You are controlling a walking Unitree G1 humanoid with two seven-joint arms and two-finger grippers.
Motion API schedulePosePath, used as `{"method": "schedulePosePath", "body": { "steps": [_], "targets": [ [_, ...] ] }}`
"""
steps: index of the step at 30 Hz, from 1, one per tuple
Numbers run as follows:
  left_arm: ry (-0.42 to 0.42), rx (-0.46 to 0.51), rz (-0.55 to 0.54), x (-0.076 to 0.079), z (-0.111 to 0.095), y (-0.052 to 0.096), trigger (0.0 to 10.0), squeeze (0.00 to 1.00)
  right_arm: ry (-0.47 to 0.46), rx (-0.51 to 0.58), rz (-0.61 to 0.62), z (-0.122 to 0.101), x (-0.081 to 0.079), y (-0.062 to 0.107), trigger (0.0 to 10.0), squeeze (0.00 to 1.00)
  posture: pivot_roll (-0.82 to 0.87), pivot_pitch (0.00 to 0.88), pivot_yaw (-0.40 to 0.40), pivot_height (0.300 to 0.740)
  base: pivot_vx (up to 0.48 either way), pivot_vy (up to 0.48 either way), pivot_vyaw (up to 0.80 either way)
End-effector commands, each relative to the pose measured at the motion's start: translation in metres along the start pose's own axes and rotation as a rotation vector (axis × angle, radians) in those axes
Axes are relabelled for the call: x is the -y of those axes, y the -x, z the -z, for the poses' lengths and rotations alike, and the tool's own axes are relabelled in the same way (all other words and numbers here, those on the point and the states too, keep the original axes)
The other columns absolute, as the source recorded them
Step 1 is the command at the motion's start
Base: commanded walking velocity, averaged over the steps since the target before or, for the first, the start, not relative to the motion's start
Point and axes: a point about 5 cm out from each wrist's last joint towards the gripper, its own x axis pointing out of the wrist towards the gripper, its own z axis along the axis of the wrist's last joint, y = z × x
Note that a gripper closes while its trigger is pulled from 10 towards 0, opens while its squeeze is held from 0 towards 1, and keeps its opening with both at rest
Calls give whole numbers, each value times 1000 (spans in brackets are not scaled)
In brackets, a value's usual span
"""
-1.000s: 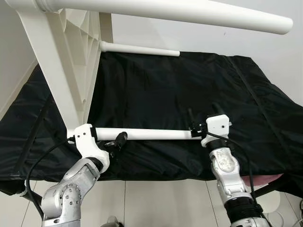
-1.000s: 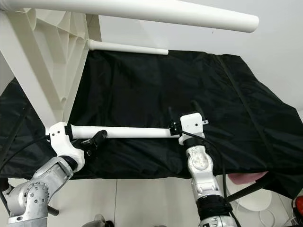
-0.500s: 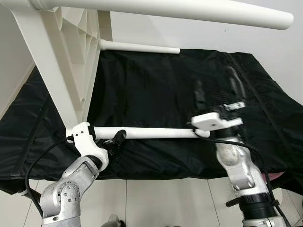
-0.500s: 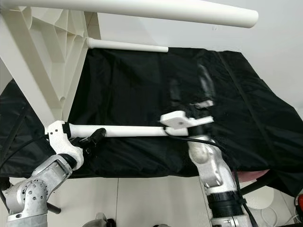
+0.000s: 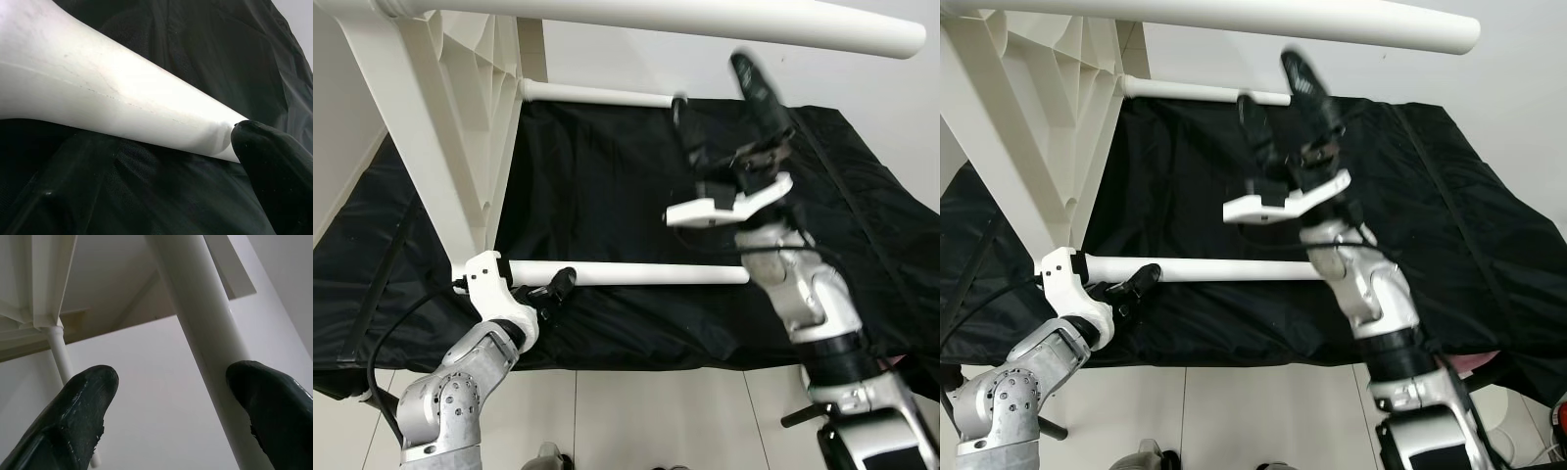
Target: Building children table
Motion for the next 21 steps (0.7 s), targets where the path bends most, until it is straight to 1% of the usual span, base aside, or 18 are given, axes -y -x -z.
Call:
{"method": "schedulePosePath", "body": {
  "steps": [1,5,7,11,14,17,18,21],
  "targets": [
    [4,-41,-124,-11,9,-1,10000,0,18,52,6,-2,1,-5,10000,0,113,94,-26,740,0,0,0],
    [9,-40,-128,-11,9,0,10000,0,45,85,26,0,4,-13,10000,0,113,96,-27,740,0,0,0],
    [9,-40,-128,-11,9,0,10000,0,46,89,28,0,4,-14,10000,0,113,96,-27,740,0,0,0],
    [11,-43,-131,-12,10,0,10000,0,41,132,50,-2,3,-22,10000,0,112,102,-26,740,0,0,0],
    [13,-49,-132,-11,13,0,10000,0,35,131,38,-2,-6,-14,10000,0,113,105,-28,740,0,0,0],
    [13,-49,-132,-11,13,0,10000,0,35,131,38,-2,-6,-14,10000,0,113,105,-28,740,0,0,0],
    [13,-52,-132,-11,14,0,10000,0,30,127,32,-2,-8,-12,10000,0,113,105,-28,740,0,0,0],
    [16,-52,-132,-11,14,1,10000,0,10,108,52,-2,-4,-16,10000,0,107,112,-20,740,0,0,0]
  ]
}}
